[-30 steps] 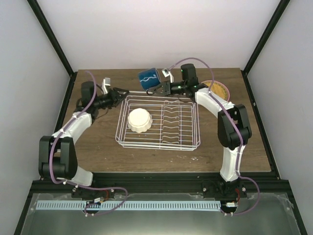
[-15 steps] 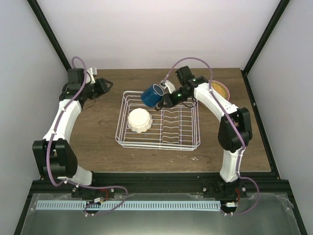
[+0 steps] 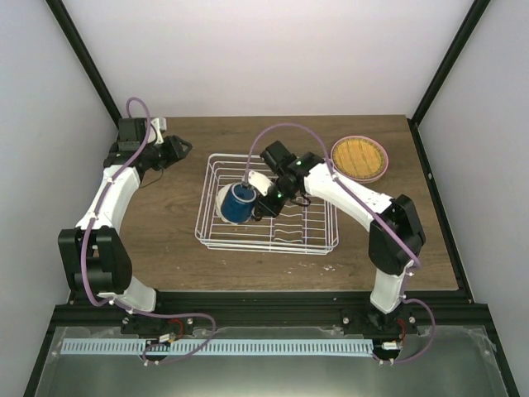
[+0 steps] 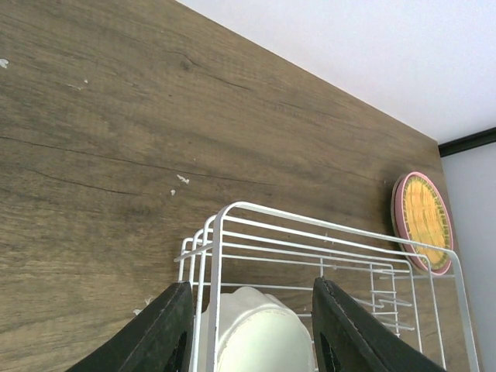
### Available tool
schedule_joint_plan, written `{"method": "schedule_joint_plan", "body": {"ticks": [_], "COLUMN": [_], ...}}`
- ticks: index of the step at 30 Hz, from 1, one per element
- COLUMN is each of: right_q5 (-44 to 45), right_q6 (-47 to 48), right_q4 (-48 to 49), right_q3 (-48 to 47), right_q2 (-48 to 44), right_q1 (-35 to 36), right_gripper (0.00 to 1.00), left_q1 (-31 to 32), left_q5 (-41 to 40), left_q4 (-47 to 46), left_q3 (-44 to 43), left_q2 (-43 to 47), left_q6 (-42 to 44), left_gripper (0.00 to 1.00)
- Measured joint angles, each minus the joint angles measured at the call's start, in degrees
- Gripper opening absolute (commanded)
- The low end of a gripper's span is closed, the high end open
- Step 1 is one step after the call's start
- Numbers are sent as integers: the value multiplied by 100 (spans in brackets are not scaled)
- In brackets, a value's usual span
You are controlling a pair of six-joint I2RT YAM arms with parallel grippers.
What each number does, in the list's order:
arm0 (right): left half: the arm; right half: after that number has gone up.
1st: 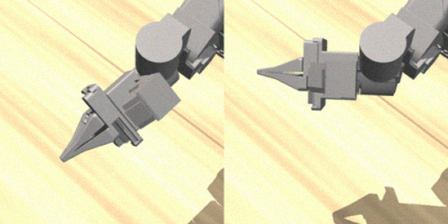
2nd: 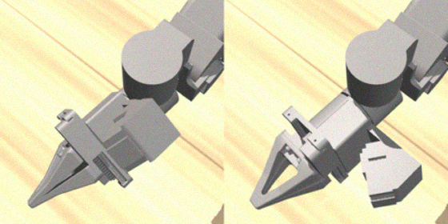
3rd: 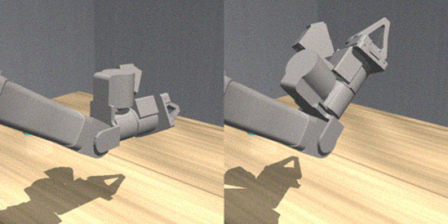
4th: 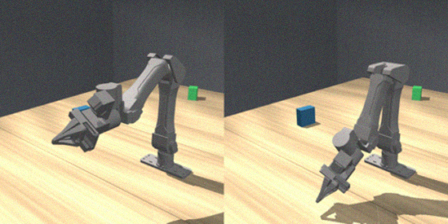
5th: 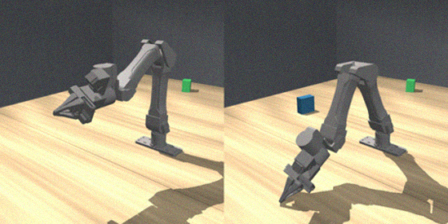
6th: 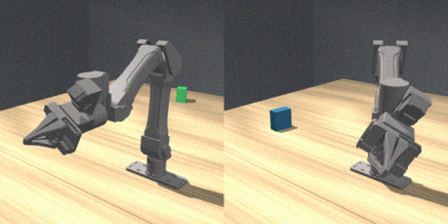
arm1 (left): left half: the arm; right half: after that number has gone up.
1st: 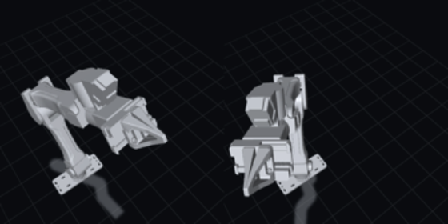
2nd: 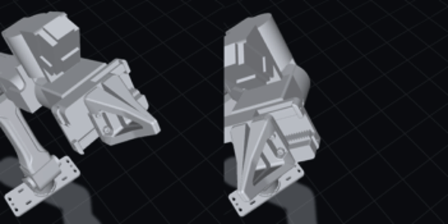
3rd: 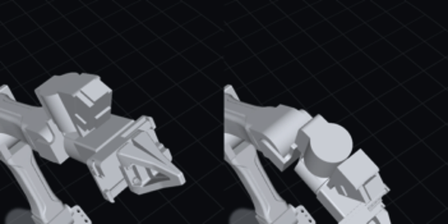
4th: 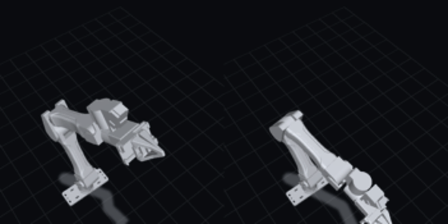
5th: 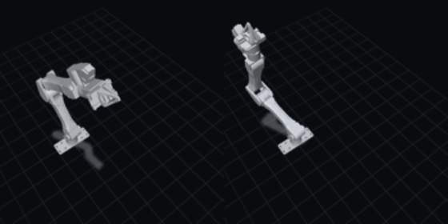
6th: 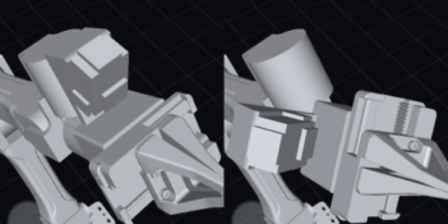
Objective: Load the mixed dishes into the dish rack
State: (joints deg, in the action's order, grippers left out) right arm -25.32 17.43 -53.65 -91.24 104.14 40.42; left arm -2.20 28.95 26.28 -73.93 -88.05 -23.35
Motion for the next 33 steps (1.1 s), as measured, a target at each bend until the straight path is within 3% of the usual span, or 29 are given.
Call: {"method": "schedule_joint_plan", "body": {"ticks": [7,33], "right_q5": [599,1587], "right_q6": [396,1023], "right_q4": [273,1056], "right_q3": [748,1016], "right_q2": [-44,155], "right_q1": [203,1117], "right_gripper": [1,1], "left_q1": [-4,-42], "left_q5": [2,2], "left_q4": [-44,31], "left_q3": [116,463], "left_q2": [2,168], "left_q6": [48,216], "left_gripper": [42,42]}}
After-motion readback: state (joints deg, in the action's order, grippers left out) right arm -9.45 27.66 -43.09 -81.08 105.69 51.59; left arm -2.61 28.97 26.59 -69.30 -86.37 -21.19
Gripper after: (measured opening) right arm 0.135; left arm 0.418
